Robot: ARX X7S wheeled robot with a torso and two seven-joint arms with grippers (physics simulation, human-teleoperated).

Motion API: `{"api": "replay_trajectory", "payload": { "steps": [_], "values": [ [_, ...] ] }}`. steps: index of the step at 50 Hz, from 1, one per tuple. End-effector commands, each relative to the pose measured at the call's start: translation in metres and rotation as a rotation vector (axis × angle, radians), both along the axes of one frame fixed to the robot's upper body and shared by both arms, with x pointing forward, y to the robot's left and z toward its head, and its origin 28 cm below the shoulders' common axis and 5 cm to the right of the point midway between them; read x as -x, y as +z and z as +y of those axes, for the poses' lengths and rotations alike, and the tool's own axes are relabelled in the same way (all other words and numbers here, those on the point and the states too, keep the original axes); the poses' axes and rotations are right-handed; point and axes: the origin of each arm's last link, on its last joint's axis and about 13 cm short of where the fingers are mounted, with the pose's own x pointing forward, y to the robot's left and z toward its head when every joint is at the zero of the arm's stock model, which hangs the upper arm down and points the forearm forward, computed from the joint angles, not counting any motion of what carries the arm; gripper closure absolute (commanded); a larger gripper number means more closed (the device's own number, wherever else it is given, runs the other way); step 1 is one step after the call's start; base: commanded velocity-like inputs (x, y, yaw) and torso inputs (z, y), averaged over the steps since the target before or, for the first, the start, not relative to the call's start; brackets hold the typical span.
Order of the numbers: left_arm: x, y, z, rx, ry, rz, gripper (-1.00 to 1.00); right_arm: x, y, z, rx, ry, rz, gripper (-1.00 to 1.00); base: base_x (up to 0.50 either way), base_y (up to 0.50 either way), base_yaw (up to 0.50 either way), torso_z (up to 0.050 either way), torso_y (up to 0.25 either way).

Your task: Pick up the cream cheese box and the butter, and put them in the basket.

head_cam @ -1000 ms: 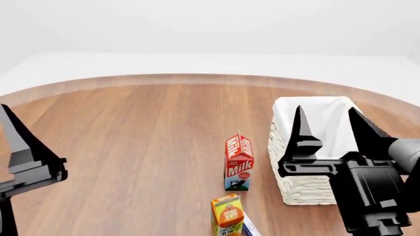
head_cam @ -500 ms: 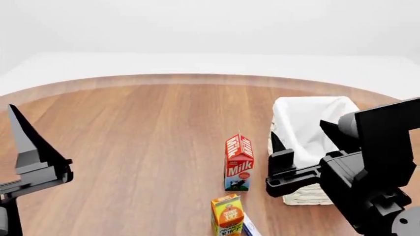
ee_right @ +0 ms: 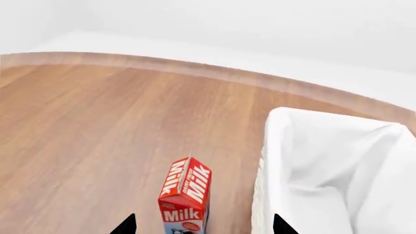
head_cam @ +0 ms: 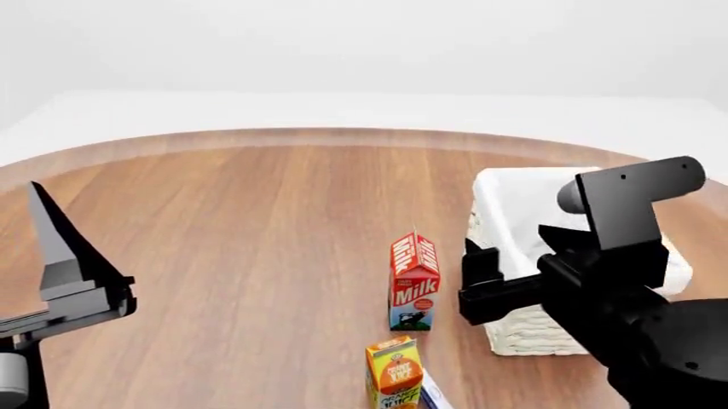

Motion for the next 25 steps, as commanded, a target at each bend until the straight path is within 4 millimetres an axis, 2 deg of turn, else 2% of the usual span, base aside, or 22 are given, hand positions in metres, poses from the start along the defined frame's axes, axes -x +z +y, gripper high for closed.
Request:
{"api": "replay_trajectory", "payload": {
  "steps": [1, 10, 25],
  "values": [
    [0.000, -0.001, 0.000, -0.002, -0.002, 0.004, -1.00, -0.011, -0.010, 0.000, 0.014, 0.014, 0.068, -1.00, 0.00, 0.00, 0.00, 0.000, 0.000],
    [-0.001, -0.001, 0.000, -0.001, -0.002, 0.006, -1.00, -0.025, -0.019, -0.004, 0.029, -0.023, 0.102, -1.00, 0.00, 0.00, 0.00, 0.000, 0.000],
    [-0.001, -0.002, -0.001, 0.001, -0.004, 0.008, -1.00, -0.029, -0.036, -0.007, 0.065, -0.030, 0.155, -1.00, 0.00, 0.00, 0.00, 0.000, 0.000]
  ]
}}
